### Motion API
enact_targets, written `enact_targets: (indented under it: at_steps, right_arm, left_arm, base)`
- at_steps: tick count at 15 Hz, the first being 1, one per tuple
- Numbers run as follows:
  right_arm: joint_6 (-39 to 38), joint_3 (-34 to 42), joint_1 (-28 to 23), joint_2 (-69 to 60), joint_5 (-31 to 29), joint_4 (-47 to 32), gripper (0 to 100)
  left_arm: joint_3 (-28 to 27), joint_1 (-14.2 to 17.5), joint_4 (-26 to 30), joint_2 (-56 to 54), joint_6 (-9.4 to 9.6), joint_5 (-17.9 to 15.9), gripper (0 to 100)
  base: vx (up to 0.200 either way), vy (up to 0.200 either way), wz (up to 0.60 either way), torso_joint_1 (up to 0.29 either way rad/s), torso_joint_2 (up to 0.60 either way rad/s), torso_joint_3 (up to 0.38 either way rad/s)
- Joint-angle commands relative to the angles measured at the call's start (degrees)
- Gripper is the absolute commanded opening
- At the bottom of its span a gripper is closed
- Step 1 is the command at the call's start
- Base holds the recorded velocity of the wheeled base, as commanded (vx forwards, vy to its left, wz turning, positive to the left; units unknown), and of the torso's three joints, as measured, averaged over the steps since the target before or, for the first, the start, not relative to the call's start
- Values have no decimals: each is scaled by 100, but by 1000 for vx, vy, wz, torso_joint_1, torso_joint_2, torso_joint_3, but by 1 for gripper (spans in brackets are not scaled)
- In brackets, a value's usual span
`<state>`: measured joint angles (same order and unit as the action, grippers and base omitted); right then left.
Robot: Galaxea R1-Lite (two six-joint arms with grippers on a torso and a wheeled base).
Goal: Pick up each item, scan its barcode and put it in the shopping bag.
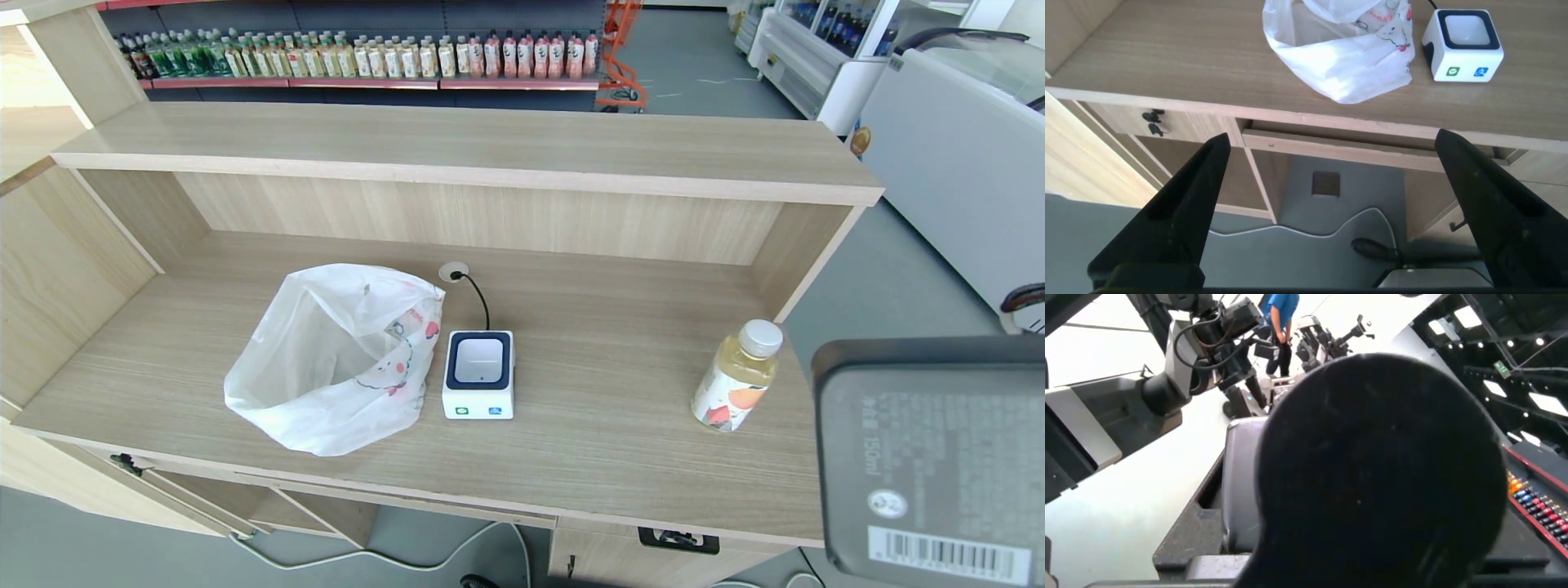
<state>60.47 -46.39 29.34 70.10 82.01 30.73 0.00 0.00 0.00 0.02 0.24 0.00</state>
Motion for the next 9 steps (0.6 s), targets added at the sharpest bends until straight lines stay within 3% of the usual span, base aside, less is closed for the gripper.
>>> enact_targets:
  at_steps: [1, 6, 8, 9]
  right_arm:
    - [0, -2, -8, -13, 0, 3, 0]
    - [-131, -11, -43, -75, -44, -164, 0]
    - [-747, -134, -851, -101, -396, -595, 0]
    - [-1485, -143, -1625, -101, -950, -876, 0]
  left_arm:
    - [0, 0, 0, -2, 2, 0, 100]
    - [0, 0, 0, -2, 2, 0, 100]
    - [0, 0, 0, -2, 2, 0, 100]
    - [0, 0, 0, -2, 2, 0, 100]
  base:
    - [0, 0, 0, 0, 0, 0]
    - [0, 0, 0, 0, 0, 0]
    - [0, 0, 0, 0, 0, 0]
    - [0, 0, 0, 0, 0, 0]
